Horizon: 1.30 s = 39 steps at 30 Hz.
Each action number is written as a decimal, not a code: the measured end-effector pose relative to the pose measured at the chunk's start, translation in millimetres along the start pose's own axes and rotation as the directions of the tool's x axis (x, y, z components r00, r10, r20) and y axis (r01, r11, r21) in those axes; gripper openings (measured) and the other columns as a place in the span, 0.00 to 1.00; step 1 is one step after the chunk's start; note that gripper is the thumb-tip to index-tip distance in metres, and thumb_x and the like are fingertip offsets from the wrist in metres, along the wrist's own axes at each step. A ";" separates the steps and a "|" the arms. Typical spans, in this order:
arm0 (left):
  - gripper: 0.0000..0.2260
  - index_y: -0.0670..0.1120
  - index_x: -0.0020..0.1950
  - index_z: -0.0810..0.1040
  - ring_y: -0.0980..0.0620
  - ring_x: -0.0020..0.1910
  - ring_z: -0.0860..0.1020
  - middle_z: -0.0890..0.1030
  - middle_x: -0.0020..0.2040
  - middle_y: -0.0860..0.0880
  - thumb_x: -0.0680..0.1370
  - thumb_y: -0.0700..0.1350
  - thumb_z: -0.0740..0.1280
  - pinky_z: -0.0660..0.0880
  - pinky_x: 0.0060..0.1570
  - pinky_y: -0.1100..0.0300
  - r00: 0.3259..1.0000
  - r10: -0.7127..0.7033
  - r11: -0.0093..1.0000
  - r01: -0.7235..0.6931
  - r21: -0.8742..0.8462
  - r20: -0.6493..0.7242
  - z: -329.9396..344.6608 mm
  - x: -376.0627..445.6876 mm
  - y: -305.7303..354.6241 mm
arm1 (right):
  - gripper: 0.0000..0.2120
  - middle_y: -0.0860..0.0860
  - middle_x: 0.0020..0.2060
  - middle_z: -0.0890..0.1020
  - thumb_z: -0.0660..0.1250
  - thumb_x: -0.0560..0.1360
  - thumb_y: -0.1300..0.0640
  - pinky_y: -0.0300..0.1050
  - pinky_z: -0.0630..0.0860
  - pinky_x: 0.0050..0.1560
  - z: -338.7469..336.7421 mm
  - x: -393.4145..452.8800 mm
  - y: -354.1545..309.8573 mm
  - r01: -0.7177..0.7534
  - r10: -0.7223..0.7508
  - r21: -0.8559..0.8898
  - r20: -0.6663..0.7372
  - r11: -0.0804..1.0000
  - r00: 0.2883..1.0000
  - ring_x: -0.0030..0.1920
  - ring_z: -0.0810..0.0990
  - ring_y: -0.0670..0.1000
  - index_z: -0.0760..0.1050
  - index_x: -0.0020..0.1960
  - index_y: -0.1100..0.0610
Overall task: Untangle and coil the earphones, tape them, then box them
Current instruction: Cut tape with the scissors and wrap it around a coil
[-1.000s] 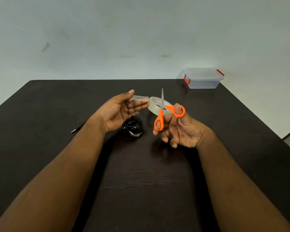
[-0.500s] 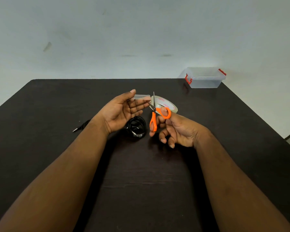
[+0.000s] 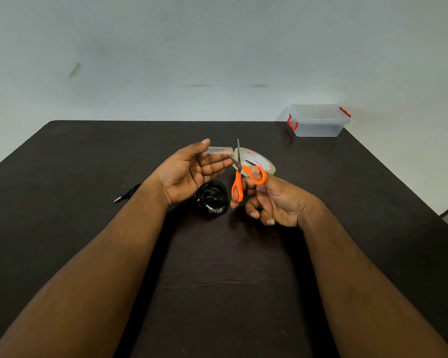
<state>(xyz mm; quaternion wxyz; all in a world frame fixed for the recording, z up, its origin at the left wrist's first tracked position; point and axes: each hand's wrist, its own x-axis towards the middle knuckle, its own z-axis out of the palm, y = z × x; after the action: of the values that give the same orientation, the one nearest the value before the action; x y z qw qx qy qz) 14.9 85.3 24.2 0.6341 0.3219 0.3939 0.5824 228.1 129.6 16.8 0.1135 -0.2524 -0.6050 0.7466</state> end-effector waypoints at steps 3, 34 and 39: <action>0.14 0.39 0.50 0.81 0.45 0.59 0.81 0.81 0.59 0.38 0.80 0.48 0.62 0.71 0.67 0.51 1.000 -0.003 1.000 0.003 -0.017 0.004 1.2 -0.1 -0.1 | 0.39 0.58 0.47 0.82 0.71 0.58 0.26 0.34 0.68 0.18 1.0 0.0 -0.6 -0.001 0.001 -0.018 -0.006 1.000 1.000 0.28 0.73 0.46 0.78 0.50 0.59; 0.25 0.34 0.69 0.69 0.45 0.59 0.81 0.81 0.58 0.37 0.77 0.48 0.65 0.77 0.61 0.53 0.999 -0.025 0.996 0.023 -0.084 -0.029 2.5 1.3 -1.8 | 0.24 0.57 0.44 0.80 0.62 0.71 0.37 0.32 0.62 0.17 8.4 3.5 -3.7 -0.039 0.039 0.002 -0.120 0.999 0.992 0.26 0.68 0.45 0.77 0.47 0.58; 0.27 0.34 0.73 0.65 0.45 0.59 0.81 0.80 0.61 0.36 0.79 0.47 0.64 0.76 0.62 0.52 0.999 -0.010 0.999 0.008 -0.054 -0.034 2.8 0.9 -1.8 | 0.24 0.57 0.41 0.80 0.66 0.68 0.36 0.31 0.61 0.17 9.1 4.6 -3.3 -0.013 0.011 -0.018 -0.154 1.000 0.988 0.24 0.67 0.45 0.76 0.45 0.58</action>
<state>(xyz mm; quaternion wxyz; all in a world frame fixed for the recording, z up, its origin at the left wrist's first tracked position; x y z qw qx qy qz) 18.2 86.2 23.9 0.6382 0.2931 0.3902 0.5954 219.0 124.9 20.1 0.1529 -0.3138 -0.5999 0.7199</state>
